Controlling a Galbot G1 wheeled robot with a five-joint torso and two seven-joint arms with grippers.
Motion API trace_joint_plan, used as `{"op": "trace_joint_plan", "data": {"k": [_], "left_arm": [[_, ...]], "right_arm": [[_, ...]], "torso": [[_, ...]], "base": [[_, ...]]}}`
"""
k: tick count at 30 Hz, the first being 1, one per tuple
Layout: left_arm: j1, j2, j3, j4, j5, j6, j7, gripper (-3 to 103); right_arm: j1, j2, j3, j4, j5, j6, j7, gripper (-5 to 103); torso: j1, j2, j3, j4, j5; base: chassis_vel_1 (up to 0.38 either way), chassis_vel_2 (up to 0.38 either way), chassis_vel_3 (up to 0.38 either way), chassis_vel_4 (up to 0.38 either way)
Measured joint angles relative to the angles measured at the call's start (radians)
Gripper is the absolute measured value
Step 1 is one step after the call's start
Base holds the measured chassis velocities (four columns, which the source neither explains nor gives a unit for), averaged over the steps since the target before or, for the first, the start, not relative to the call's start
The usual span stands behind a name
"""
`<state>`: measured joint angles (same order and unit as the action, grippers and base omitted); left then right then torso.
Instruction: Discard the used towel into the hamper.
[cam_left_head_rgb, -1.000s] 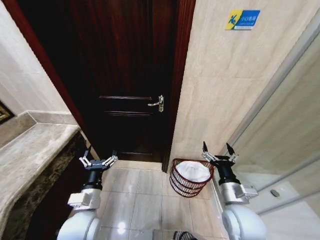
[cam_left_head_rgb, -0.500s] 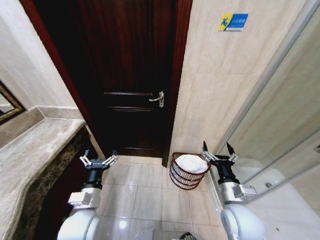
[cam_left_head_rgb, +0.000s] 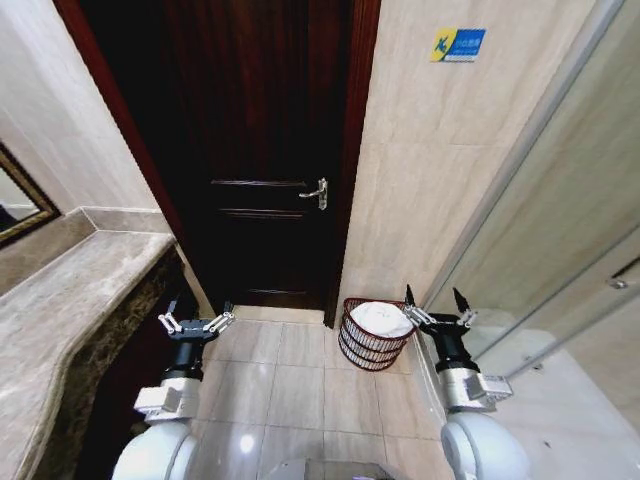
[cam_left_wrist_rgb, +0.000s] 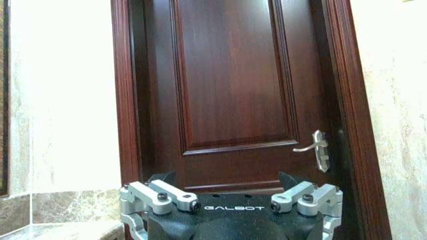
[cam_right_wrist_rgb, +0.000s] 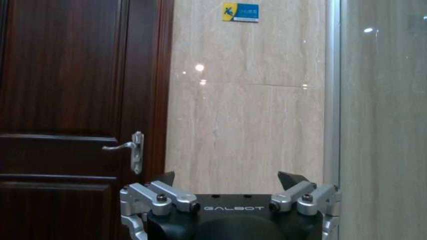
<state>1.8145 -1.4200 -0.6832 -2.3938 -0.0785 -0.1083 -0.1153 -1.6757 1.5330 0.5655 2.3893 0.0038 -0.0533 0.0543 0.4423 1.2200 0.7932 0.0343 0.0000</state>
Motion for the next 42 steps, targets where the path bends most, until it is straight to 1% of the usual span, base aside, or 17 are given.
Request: {"op": "trace_joint_plan", "data": {"k": [9, 14, 21, 26, 35, 39, 42], "left_arm": [[-0.002, 0.012, -0.004, 0.002, -0.016, -0.010, -0.003, 100], [0.000, 0.012, -0.005, 0.004, -0.019, -0.015, -0.003, 100], [0.020, 0.008, -0.011, 0.007, -0.024, -0.038, -0.004, 100], [0.022, 0.004, -0.011, 0.006, -0.025, -0.040, -0.005, 100], [0.009, -0.001, -0.001, 0.022, -0.017, -0.049, -0.009, 100], [0.009, -0.015, 0.008, 0.040, 0.010, -0.076, -0.024, 100], [0.017, -0.024, 0.008, 0.042, 0.014, -0.086, -0.025, 100]], "right_arm": [[-0.010, 0.002, -0.012, 0.011, -0.016, 0.001, 0.011, 100], [-0.013, 0.002, -0.015, 0.017, -0.022, 0.000, 0.016, 100], [-0.028, 0.001, -0.026, 0.024, -0.036, 0.003, 0.028, 100], [-0.037, 0.001, -0.028, 0.025, -0.038, 0.012, 0.030, 100], [-0.042, 0.000, -0.027, 0.018, -0.038, 0.027, 0.030, 100], [-0.046, 0.000, -0.027, 0.011, -0.034, 0.040, 0.030, 100], [-0.048, 0.000, -0.025, 0.009, -0.031, 0.047, 0.030, 100]], "torso": [[0.000, -0.001, 0.000, 0.0000, 0.0000], [0.000, -0.001, -0.001, 0.0000, 0.0000], [-0.001, -0.002, -0.001, 0.0001, 0.0000], [-0.001, -0.002, -0.001, 0.0001, 0.0000], [-0.001, -0.002, -0.001, 0.0001, 0.0000], [-0.001, -0.002, -0.001, 0.0000, 0.0000], [-0.001, -0.002, -0.001, 0.0001, 0.0001]], "base": [[0.070, -0.067, -0.068, 0.063], [0.062, -0.049, -0.070, 0.063], [0.086, -0.086, -0.089, 0.082], [0.090, -0.105, -0.111, 0.095], [0.086, -0.090, -0.081, 0.104], [0.076, -0.086, -0.092, 0.099], [0.092, -0.084, -0.098, 0.103]]}}
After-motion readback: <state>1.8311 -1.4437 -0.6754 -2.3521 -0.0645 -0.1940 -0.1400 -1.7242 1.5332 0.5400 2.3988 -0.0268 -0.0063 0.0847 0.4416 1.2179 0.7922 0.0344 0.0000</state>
